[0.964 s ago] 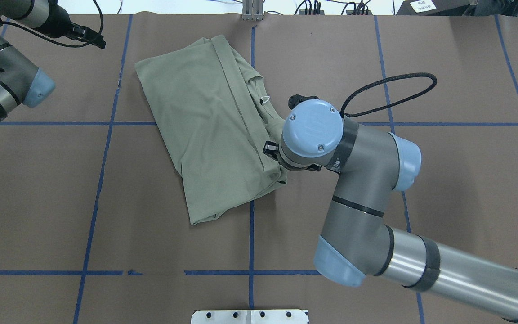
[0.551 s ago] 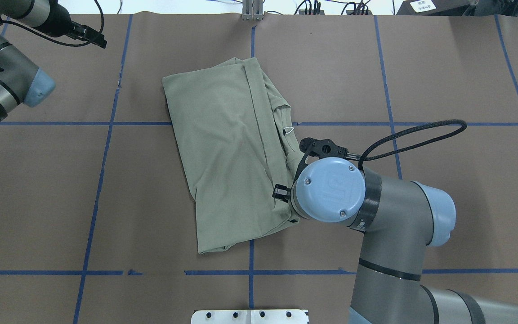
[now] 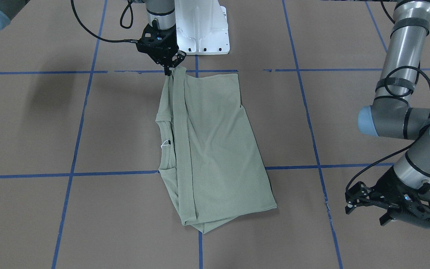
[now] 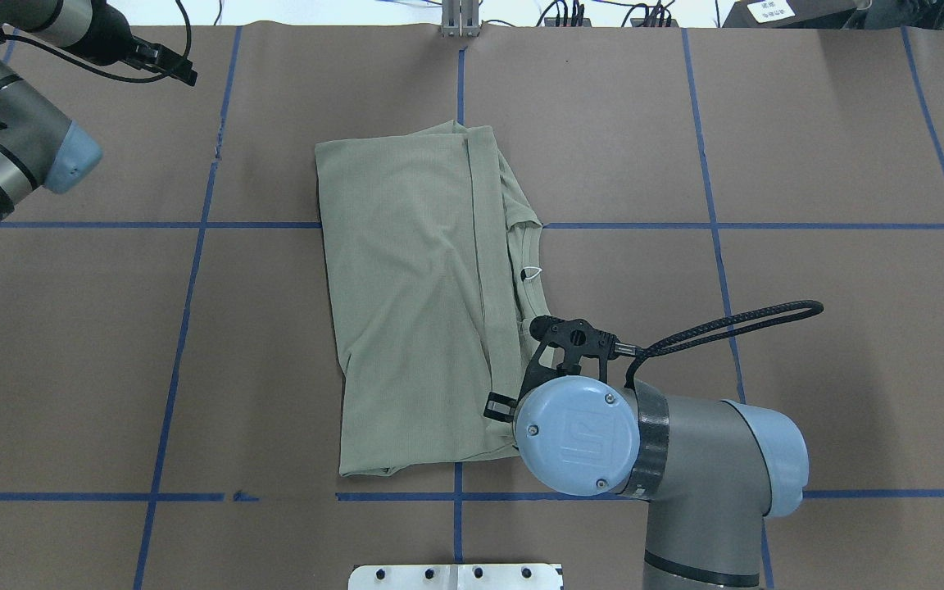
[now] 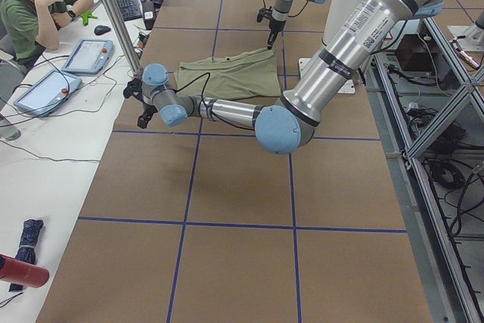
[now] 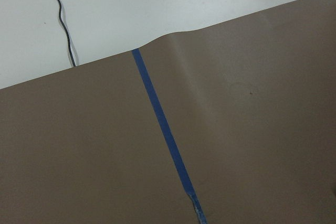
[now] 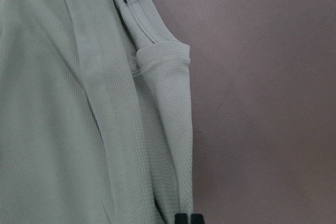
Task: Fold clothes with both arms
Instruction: 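Release the shirt and move the right gripper onto the folded side, then press and smooth the folded side edge with the right gripper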
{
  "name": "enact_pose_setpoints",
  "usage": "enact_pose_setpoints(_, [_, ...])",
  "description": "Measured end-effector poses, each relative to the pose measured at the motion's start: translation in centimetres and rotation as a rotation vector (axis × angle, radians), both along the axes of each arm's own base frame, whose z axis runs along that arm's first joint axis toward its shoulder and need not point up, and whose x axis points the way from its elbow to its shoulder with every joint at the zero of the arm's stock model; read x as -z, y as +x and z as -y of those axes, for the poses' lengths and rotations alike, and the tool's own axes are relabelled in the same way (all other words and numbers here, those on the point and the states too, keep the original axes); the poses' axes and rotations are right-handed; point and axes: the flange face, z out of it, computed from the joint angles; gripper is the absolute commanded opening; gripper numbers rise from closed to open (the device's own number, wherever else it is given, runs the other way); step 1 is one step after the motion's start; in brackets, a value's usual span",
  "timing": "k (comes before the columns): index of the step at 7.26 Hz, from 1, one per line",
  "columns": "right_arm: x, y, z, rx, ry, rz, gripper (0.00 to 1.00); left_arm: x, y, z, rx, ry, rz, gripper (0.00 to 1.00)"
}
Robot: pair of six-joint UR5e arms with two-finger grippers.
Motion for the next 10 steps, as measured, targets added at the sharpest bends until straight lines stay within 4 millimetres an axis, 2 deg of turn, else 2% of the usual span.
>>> enact_pose_setpoints(2, [-0.8, 0.9, 3.4, 0.143, 0.123, -0.061, 1.00, 0.1, 0.0, 0.0, 0.000, 0.001, -0.001, 1.00])
enact_pose_setpoints(3, [-1.1, 0.8, 5.4, 0.215, 0.168, -0.087, 1.00, 0.1, 0.0, 0.0, -0.001, 0.002, -0.001, 1.00])
enact_pose_setpoints(4, [-0.8, -0.1, 7.1, 0.266, 0.200, -0.106, 1.00, 0.2, 0.1, 0.0, -0.001, 0.001, -0.001, 1.00])
enact_pose_setpoints(5, [0.0, -2.1, 8.4, 0.316, 0.220, -0.124, 0.97, 0.2, 0.1, 0.0, -0.002, 0.001, -0.001, 1.00])
enact_pose_setpoints(6, [0.6, -4.4, 9.6, 0.377, 0.235, -0.148, 0.88, 0.2, 0.1, 0.0, -0.002, 0.001, -0.001, 1.00])
enact_pose_setpoints(7, [0.5, -6.5, 10.5, 0.422, 0.240, -0.178, 0.81, 0.2, 0.1, -0.1, -0.003, 0.002, -0.003, 1.00])
enact_pose_setpoints(8, [0.1, -8.1, 11.2, 0.441, 0.234, -0.208, 0.77, 0.4, 0.2, -0.2, -0.009, 0.000, -0.011, 1.00])
enact_pose_setpoints(10, [-0.9, -9.8, 12.1, 0.445, 0.226, -0.255, 0.73, 0.7, 0.4, -0.4, -0.024, -0.009, -0.029, 1.00])
